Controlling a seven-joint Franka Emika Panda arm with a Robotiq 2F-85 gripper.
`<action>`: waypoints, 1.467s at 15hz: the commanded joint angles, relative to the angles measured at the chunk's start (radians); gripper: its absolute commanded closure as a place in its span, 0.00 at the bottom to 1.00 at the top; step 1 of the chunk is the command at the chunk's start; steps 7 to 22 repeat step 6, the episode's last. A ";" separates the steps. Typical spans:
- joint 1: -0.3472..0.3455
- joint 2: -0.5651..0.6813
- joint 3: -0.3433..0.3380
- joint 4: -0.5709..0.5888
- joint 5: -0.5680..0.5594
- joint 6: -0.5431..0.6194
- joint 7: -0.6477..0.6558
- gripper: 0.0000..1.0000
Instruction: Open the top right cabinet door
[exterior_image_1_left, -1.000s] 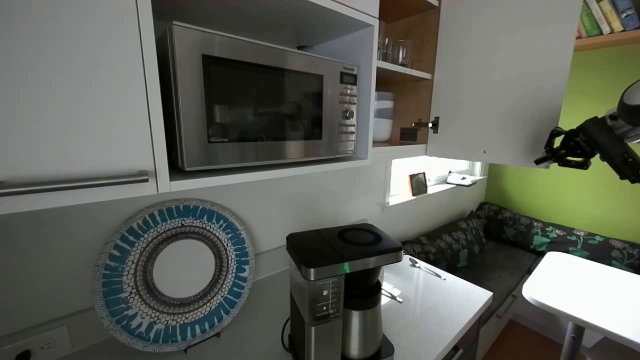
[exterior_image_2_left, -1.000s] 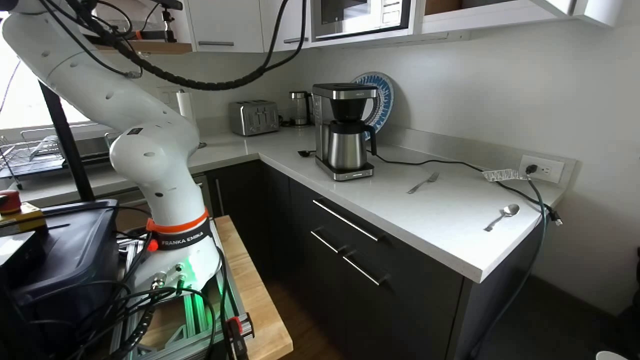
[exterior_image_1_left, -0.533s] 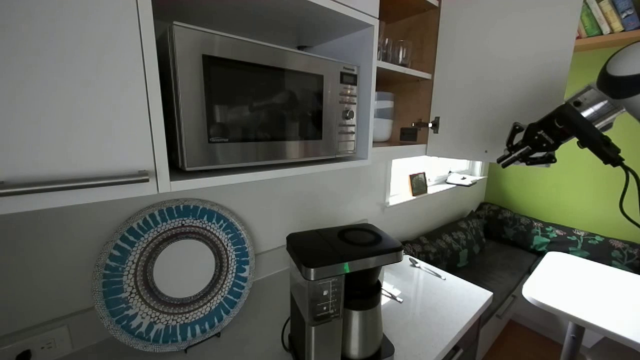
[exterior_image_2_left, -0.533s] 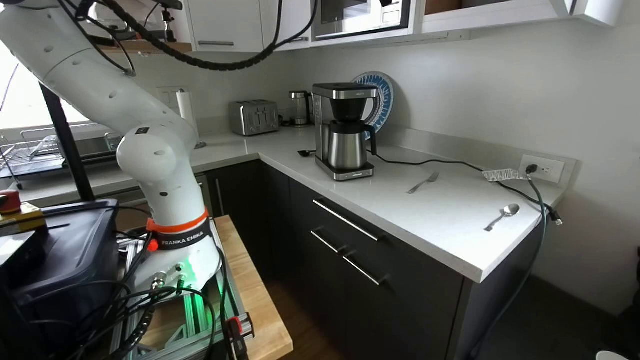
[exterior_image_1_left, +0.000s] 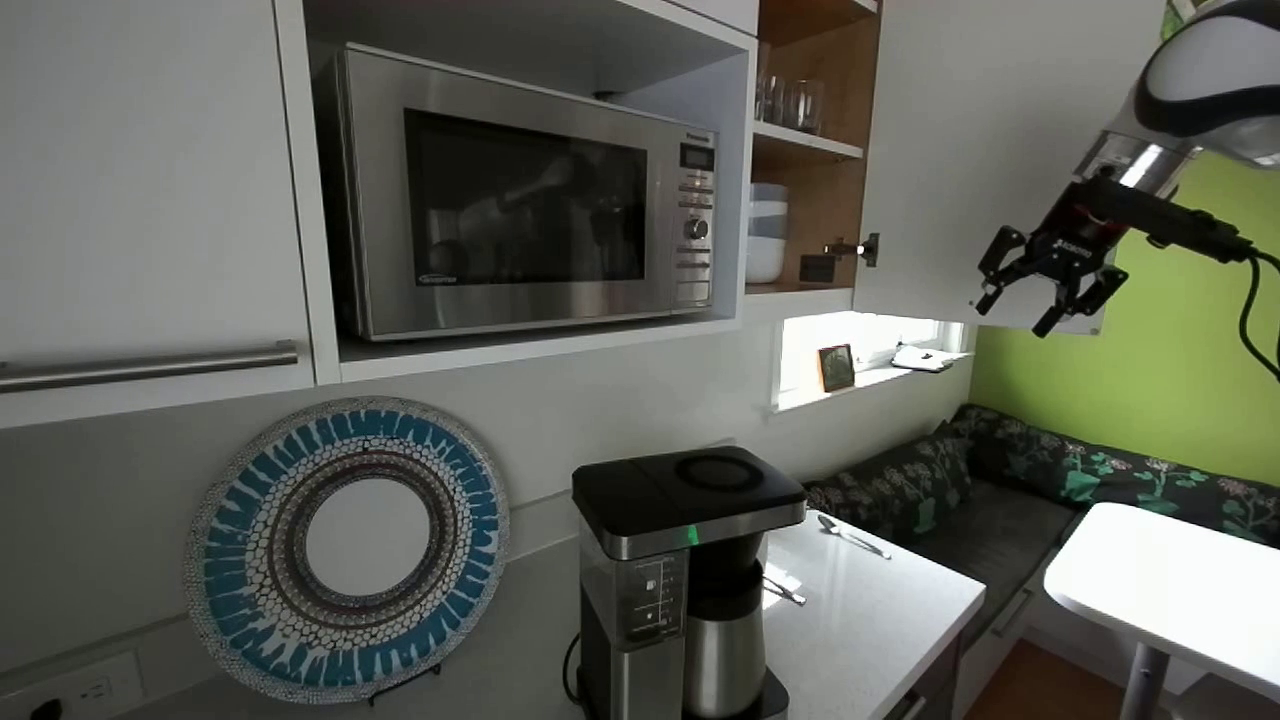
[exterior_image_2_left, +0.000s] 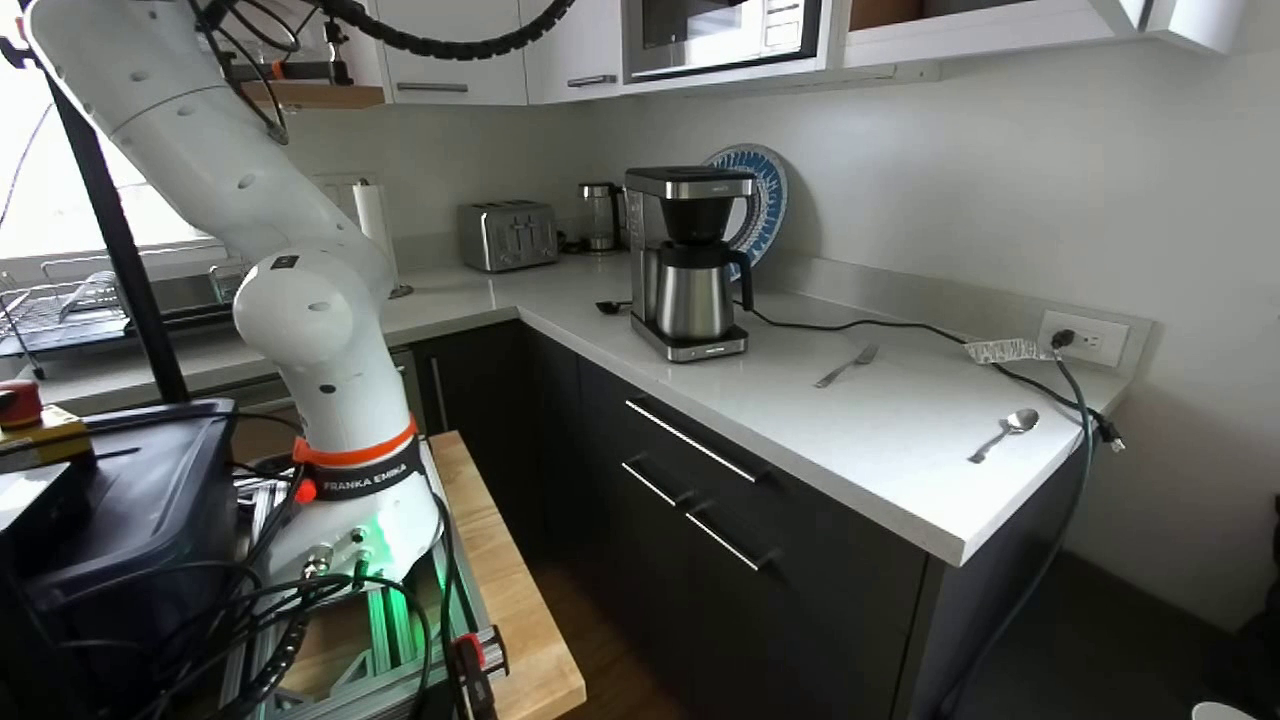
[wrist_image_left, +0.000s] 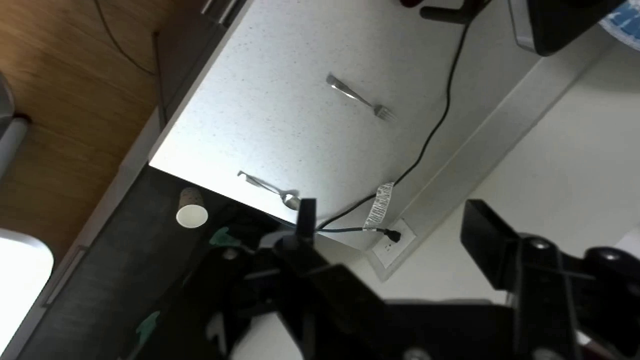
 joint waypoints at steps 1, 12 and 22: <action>0.006 0.015 0.018 0.017 -0.041 -0.008 -0.002 0.00; 0.007 0.022 0.021 0.022 -0.049 -0.006 0.000 0.00; 0.007 0.022 0.021 0.022 -0.049 -0.006 0.000 0.00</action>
